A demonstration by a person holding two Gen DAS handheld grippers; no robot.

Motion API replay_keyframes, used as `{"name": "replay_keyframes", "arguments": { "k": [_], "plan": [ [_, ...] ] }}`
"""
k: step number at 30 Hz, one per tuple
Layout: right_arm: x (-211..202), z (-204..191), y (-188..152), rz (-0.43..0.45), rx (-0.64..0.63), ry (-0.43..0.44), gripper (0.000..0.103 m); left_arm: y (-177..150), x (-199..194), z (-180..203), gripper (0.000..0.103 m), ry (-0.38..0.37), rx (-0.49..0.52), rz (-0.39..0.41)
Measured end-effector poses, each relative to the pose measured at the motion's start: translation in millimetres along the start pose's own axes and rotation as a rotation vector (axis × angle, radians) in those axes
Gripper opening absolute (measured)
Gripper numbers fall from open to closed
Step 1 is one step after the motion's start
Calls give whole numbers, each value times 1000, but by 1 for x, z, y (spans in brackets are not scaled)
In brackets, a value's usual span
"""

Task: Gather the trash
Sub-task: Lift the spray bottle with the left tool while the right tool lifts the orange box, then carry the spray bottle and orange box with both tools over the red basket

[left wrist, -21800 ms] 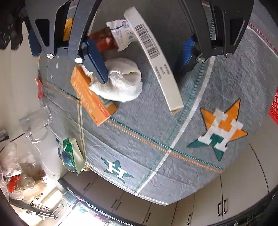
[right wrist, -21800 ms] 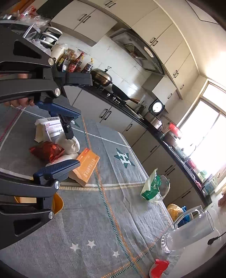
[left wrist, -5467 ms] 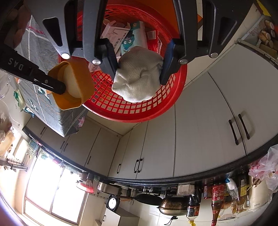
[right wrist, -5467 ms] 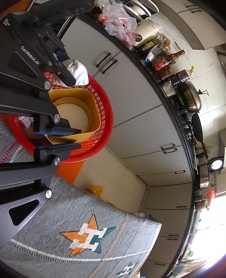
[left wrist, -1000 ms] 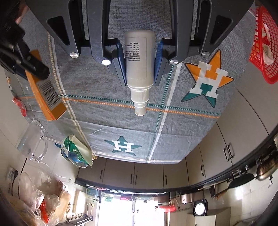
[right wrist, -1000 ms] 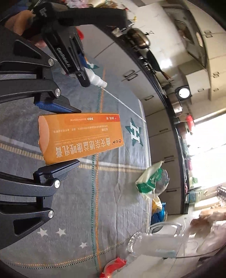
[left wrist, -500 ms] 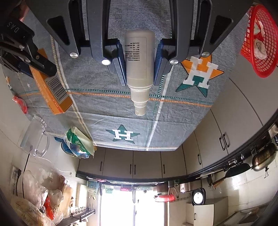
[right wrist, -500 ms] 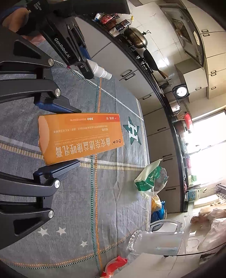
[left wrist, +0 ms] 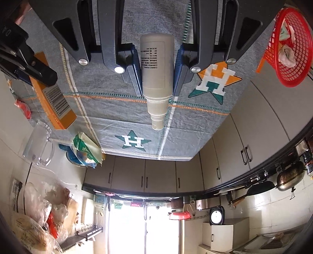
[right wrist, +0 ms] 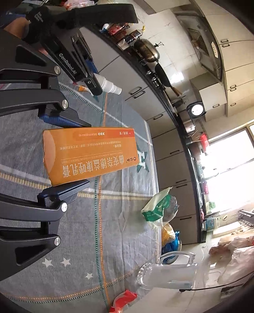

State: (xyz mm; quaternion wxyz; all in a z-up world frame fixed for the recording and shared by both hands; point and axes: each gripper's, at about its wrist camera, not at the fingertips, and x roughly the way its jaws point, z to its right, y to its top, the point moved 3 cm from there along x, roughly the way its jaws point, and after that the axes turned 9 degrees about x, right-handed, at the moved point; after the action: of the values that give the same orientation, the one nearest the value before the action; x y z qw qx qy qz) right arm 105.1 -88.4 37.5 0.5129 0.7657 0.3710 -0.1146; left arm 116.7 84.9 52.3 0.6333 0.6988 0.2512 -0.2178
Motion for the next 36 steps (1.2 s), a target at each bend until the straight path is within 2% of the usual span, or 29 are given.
{"name": "replay_keyframes", "arguments": {
  "k": [13,22,29,36],
  "plan": [
    [-13,-22,-4,30,-66,45,55,-13,-35,-18,29,61,-34,21],
    [-11,-48,-13,-13,-110,118,55,-32,-74,-48,29,73,-68,41],
    [-8,-109,-37,-91,-171,194,55,-55,-109,-107,29,107,-145,65],
    [10,-190,-63,-149,-265,256,55,-91,-125,-195,29,174,-261,47]
  ]
}}
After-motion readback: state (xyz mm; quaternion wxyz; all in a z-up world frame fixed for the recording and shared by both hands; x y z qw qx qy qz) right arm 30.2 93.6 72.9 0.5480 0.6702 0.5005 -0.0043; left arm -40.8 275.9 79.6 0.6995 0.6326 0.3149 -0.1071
